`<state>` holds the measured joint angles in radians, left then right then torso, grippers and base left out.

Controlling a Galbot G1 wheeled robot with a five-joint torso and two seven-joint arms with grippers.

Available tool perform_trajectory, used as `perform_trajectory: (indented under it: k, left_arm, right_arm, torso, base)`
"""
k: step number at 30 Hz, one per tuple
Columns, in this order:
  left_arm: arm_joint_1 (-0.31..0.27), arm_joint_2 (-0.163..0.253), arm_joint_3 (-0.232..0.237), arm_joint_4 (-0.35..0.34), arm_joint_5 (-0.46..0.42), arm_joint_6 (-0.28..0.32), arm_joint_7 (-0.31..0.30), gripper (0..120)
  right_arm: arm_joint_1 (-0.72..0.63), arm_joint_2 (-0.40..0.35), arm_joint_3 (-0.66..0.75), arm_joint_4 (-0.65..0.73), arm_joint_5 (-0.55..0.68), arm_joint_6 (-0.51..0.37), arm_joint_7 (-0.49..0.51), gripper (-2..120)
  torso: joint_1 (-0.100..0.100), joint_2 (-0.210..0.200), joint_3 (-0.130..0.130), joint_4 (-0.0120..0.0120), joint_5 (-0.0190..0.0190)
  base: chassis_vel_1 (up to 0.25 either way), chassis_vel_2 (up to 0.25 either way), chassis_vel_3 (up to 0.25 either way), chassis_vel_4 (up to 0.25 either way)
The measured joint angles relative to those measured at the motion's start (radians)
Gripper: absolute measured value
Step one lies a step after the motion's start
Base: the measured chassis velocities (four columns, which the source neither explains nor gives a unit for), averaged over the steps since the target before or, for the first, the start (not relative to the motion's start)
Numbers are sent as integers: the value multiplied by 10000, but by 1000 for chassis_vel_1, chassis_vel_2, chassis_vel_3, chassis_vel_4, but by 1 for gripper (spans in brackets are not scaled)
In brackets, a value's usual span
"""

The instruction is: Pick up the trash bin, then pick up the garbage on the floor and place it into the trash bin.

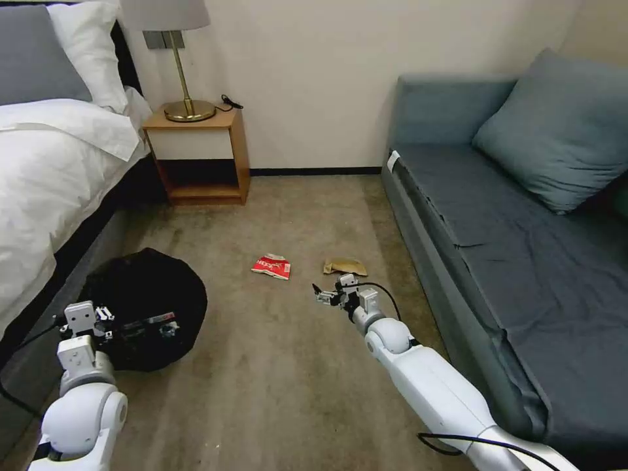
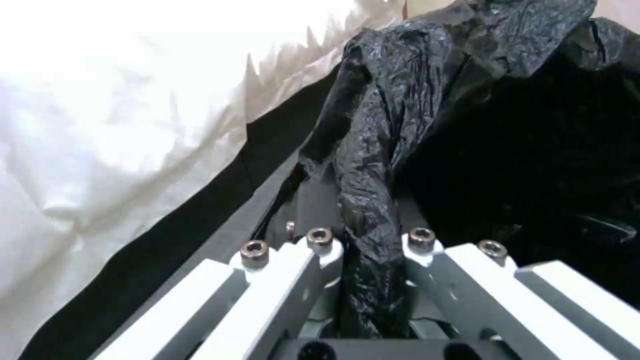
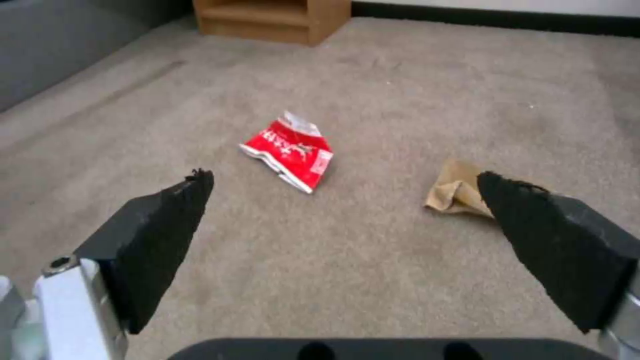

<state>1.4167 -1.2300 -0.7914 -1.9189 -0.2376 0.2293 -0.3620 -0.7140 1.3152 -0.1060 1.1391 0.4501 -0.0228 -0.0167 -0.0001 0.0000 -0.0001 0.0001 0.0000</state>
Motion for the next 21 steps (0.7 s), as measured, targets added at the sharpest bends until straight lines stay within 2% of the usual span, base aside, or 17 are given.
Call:
perform_trajectory:
  k: [7, 21]
  left_arm:
    - [99, -145, 134, -36, 31, 2, 0, 4]
    - [88, -587, 317, 57, 377, -25, 8, 4]
  right_arm:
    - [-277, 99, 167, 118, -153, 108, -5, 100]
    - [-597, -220, 77, 372, -611, 529, -296, 100]
  torso:
    - [0, 0, 0, -1, 0]
    - [1, 0, 1, -1, 0]
  base:
    - [-81, 66, 61, -75]
    - [-157, 152, 159, -149]
